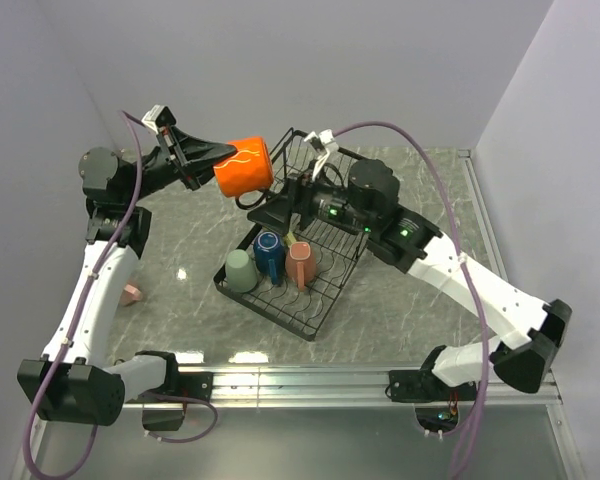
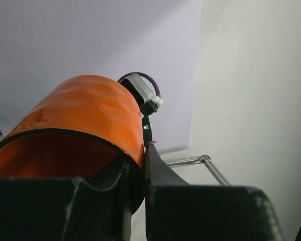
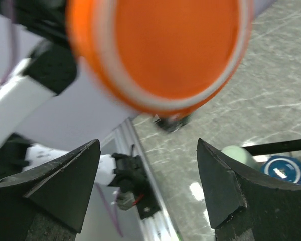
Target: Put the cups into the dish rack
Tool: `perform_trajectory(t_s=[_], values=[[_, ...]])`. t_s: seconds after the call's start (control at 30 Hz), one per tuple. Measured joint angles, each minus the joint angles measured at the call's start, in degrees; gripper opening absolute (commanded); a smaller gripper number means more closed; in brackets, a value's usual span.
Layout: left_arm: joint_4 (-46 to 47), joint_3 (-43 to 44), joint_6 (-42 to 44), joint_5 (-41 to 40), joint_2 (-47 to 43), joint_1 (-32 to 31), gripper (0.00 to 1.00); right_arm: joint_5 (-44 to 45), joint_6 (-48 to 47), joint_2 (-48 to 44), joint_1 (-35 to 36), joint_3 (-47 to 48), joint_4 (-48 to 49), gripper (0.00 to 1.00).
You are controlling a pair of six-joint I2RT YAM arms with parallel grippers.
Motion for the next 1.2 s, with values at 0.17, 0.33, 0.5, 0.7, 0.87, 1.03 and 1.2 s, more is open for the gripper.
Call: perform_trajectory(t_s=[0.17,0.33,0.5,0.7,0.87,1.03,1.2], values=[[-0.07,0.28,-0.09,0.28,0.28,-0.90,0.00,4.20,-2.93,4.24,-0.13,0.35,1.42,0.84],[-0.28,4.66,0.22,-0.68,4.02,-3.69,0.01,6.38,-5.14,6.60,-0.24,1.51,3.98,0.83],[-0.31,7.56,0.13,-4.48,8.22,-9.11,0.01,8.85,-6.88,5.40,-1.51,0.98,6.97,0.79],[0.63,11.06,-0.13,-8.41,14.88,-14.84,0.01,10.47,-6.80,-2.12,-6.19,-6.73,9.86,0.51],[5.22,16.13,-1.25,-8.98,23.23,-18.29,0.00,8.79,-2.03,-8.68,-12.26,-12.31,11.19,0.04],[11.28,19.96,-3.96,-9.75,30.36,-20.94,0.01,6.21,-1.05,-10.99,-16.83,-14.19,10.86,0.00],[16.87,22.29,-6.16,-10.49,37.90,-22.43,0.17,5.18,-1.29,-10.75,-20.96,-15.23,8.35,0.00]])
